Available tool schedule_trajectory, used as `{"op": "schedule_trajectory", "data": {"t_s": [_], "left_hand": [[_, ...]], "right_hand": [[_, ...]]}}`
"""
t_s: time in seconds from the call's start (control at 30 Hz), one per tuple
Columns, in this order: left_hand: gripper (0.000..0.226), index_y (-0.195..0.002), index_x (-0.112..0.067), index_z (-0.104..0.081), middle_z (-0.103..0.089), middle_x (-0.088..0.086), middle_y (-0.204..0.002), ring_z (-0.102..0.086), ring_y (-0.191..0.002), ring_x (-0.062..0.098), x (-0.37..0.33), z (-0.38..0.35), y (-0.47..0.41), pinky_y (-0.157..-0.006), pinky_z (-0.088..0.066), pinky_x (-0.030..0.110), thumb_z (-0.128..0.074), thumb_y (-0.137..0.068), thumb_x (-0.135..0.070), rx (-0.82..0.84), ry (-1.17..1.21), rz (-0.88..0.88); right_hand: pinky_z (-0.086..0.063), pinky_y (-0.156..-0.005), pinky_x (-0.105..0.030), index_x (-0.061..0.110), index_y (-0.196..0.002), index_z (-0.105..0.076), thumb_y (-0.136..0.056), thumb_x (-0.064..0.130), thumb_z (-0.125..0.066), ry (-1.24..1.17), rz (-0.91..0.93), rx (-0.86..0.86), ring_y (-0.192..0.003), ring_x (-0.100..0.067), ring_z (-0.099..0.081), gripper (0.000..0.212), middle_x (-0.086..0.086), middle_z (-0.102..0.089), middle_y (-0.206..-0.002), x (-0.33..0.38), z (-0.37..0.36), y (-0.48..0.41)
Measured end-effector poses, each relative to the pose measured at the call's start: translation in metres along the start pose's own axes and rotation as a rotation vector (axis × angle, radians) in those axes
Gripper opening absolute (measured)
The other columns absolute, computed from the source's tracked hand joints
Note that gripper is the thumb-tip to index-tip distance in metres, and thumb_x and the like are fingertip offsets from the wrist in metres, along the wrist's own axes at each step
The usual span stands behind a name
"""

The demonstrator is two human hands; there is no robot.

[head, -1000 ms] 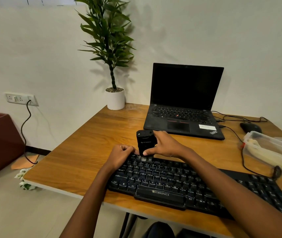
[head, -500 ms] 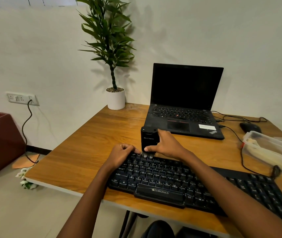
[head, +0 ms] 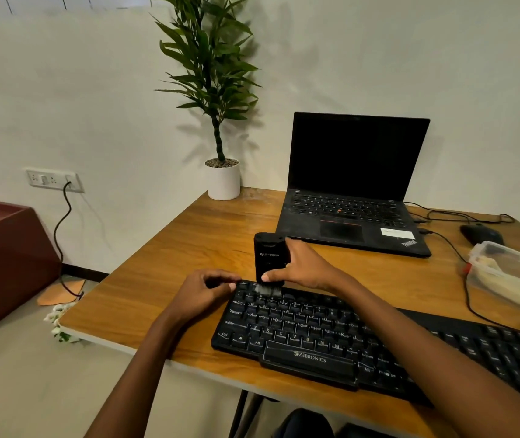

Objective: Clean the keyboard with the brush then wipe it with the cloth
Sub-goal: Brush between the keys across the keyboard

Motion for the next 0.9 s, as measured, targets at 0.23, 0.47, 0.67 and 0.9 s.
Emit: {"op": "schedule_trajectory", "data": {"t_s": [0.23, 0.47, 0.67, 0.9], "left_hand": [[0.014, -0.095, -0.020, -0.071, -0.070, 0.010, -0.100, -0.063, -0.092, 0.021, -0.001, 0.000, 0.002, -0.075, -0.048, 0.017, -0.064, -0.087, -0.010, -0.005, 0.010, 0.005], [0.013, -0.091, -0.021, -0.071, -0.071, 0.000, -0.096, -0.066, -0.092, 0.016, -0.003, 0.000, 0.003, -0.076, -0.051, 0.018, -0.066, -0.086, -0.010, -0.018, 0.010, 0.018], [0.013, -0.095, -0.016, -0.071, -0.072, 0.006, -0.094, -0.065, -0.086, 0.014, -0.002, 0.000, 0.002, -0.070, -0.049, 0.013, -0.066, -0.086, -0.008, -0.014, 0.009, 0.005], [0.014, -0.097, -0.015, -0.072, -0.072, 0.012, -0.095, -0.065, -0.083, 0.016, 0.001, -0.001, 0.001, -0.073, -0.050, 0.021, -0.066, -0.086, -0.010, -0.008, 0.026, 0.021]], "right_hand": [[-0.043, -0.077, -0.016, 0.020, -0.112, -0.051, -0.069, 0.017, -0.080, -0.102, -0.002, -0.147, -0.099, -0.011, -0.054, 0.052, 0.007, -0.058, -0.103, 0.005, 0.013, 0.000], [-0.044, -0.083, -0.028, 0.013, -0.123, -0.051, -0.073, 0.022, -0.078, 0.153, 0.023, -0.141, -0.104, -0.016, -0.054, 0.058, -0.005, -0.061, -0.117, -0.007, 0.005, 0.002], [-0.044, -0.085, -0.020, 0.014, -0.120, -0.052, -0.071, 0.021, -0.079, -0.082, 0.007, -0.203, -0.104, -0.011, -0.054, 0.057, 0.002, -0.058, -0.111, -0.002, 0.002, 0.004], [-0.042, -0.080, -0.026, 0.015, -0.120, -0.052, -0.072, 0.022, -0.078, 0.202, 0.037, 0.001, -0.100, -0.017, -0.054, 0.055, 0.000, -0.060, -0.103, 0.009, 0.009, -0.008]]}}
Point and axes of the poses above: each hand's wrist, its own y-axis away from the middle knuckle, its own z-axis out of the back of the hand, x = y × z, the point moved 5 cm from there along -y, towards the middle knuckle
